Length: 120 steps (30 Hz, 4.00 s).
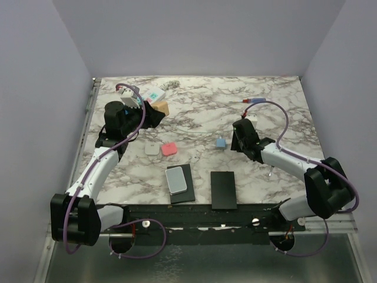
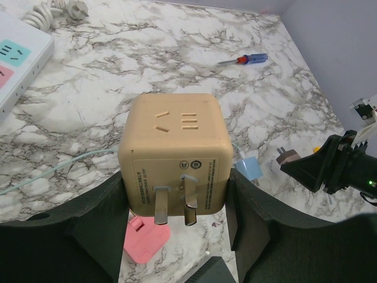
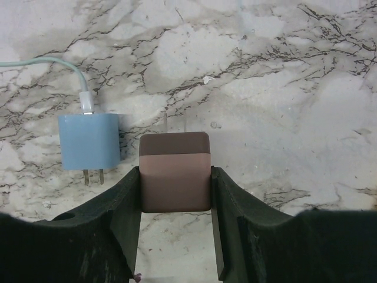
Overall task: Pull the plug off the socket
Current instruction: Place the plug at the center of the board.
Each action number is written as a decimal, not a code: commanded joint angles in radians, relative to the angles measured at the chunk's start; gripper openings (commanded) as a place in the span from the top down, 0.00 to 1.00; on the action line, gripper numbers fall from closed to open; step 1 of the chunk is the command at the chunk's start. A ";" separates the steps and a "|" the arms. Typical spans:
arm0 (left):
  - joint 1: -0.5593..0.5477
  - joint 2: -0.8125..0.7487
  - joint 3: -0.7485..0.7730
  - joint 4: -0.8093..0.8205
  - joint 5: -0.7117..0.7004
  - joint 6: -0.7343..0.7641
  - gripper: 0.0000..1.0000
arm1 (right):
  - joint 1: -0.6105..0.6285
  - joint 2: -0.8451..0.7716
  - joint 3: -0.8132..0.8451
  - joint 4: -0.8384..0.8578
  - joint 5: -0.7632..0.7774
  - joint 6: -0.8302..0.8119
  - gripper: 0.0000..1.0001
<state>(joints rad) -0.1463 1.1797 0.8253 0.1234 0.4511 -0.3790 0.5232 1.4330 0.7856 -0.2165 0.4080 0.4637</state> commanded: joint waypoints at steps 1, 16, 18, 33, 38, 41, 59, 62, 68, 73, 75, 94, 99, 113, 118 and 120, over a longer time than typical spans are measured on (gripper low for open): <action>-0.009 -0.022 0.021 0.007 -0.019 0.018 1.00 | -0.005 0.009 -0.033 0.121 0.022 -0.008 0.99; -0.015 -0.015 0.020 0.007 -0.017 0.015 1.00 | -0.004 0.131 -0.053 0.221 -0.016 0.068 0.96; -0.017 -0.014 0.020 0.007 -0.017 0.015 1.00 | -0.004 0.159 -0.039 0.173 0.010 0.094 0.96; -0.068 0.023 0.005 0.033 0.002 -0.010 1.00 | -0.003 0.101 -0.077 0.193 -0.016 0.097 0.35; -0.089 0.047 0.003 0.043 0.025 -0.026 1.00 | -0.004 0.028 -0.087 0.193 -0.017 0.059 0.28; -0.113 0.077 0.004 0.046 0.043 -0.030 1.00 | -0.004 -0.044 -0.101 0.206 -0.054 0.030 0.26; -0.262 0.311 0.062 0.033 0.293 -0.081 1.00 | -0.003 -0.303 -0.016 0.167 -0.566 -0.148 0.23; -0.319 0.369 0.071 0.033 0.264 -0.103 1.00 | -0.004 -0.308 -0.035 0.205 -0.549 -0.110 0.23; -0.411 0.438 0.089 0.046 0.198 -0.126 1.00 | -0.004 -0.328 -0.065 0.207 -0.509 -0.080 0.23; -0.429 0.491 0.085 0.110 0.134 -0.225 1.00 | -0.003 -0.348 -0.087 0.207 -0.473 -0.072 0.24; -0.445 0.517 0.091 0.117 0.120 -0.237 1.00 | -0.003 -0.362 -0.105 0.207 -0.448 -0.076 0.23; -0.481 0.641 0.158 0.000 0.060 -0.198 0.73 | -0.004 -0.419 -0.161 0.207 -0.412 -0.077 0.23; -0.481 0.628 0.186 -0.072 0.010 -0.147 0.50 | -0.004 -0.416 -0.160 0.207 -0.412 -0.076 0.23; -0.478 0.559 0.207 -0.121 -0.042 -0.078 0.01 | -0.003 -0.385 -0.156 0.207 -0.421 -0.069 0.23; -0.475 0.527 0.202 -0.122 -0.069 -0.063 0.01 | -0.003 -0.371 -0.154 0.236 -0.426 -0.069 0.23; -0.475 0.513 0.198 -0.122 -0.079 -0.058 0.01 | -0.003 -0.370 -0.152 0.238 -0.426 -0.069 0.23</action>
<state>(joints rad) -0.6258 1.7496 1.0084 0.0078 0.4171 -0.4686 0.5232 1.0531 0.6376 0.0029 -0.0277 0.3923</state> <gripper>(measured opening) 0.987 0.773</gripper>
